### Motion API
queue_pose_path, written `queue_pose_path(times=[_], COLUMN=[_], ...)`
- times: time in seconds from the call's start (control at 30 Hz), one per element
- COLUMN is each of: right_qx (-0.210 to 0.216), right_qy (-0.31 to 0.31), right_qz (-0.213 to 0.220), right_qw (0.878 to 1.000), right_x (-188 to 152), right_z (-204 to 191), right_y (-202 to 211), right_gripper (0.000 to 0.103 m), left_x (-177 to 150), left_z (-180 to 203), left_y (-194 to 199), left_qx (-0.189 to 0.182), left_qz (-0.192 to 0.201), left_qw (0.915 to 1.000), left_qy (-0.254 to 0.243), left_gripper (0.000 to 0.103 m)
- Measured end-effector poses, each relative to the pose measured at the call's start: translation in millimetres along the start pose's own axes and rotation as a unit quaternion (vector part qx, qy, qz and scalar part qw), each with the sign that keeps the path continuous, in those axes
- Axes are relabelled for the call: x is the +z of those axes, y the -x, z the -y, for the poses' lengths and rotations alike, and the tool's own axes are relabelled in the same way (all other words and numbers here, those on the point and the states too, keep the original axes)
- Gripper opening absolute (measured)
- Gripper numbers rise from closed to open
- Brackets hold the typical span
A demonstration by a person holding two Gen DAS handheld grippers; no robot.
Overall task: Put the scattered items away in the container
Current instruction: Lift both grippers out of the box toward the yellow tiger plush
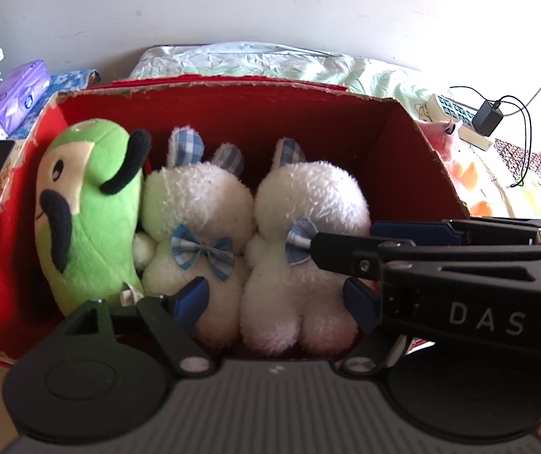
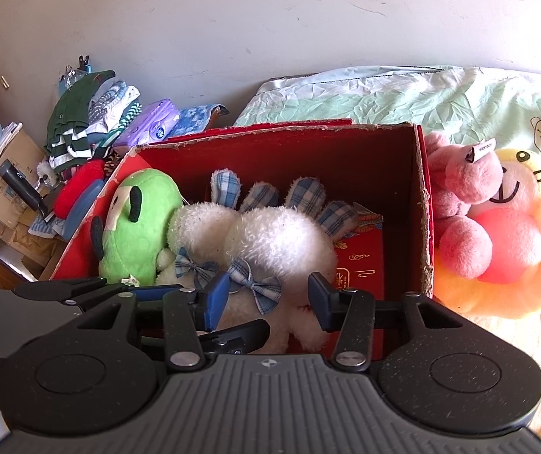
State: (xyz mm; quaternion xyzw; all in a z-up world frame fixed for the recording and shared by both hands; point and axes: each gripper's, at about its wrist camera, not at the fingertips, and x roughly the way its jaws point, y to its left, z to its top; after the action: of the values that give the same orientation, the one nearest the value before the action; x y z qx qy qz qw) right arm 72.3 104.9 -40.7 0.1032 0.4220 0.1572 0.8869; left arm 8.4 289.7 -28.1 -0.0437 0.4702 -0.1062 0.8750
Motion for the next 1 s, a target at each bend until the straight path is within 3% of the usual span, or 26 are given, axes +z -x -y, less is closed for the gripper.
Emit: queue_pose_path(times=[0.63, 1.0], right_qx=[0.004, 0.033], right_qy=[0.008, 0.02], right_qz=[0.012, -0.01], right_qw=[1.0, 0.999], right_x=[-4.1, -0.9], right_z=[-2.0, 1.7], right_y=[-1.5, -0.6], right_gripper=[0.052, 0.053], left_x=[-4.1, -5.9], left_z=[-3.1, 6.4], left_y=[0.4, 5.9], left_qx=[0.012, 0.047], left_qz=[0.006, 0.014], left_qw=[0.9999, 0.9987], left_qy=[0.009, 0.015], left_gripper=[0.089, 0.093])
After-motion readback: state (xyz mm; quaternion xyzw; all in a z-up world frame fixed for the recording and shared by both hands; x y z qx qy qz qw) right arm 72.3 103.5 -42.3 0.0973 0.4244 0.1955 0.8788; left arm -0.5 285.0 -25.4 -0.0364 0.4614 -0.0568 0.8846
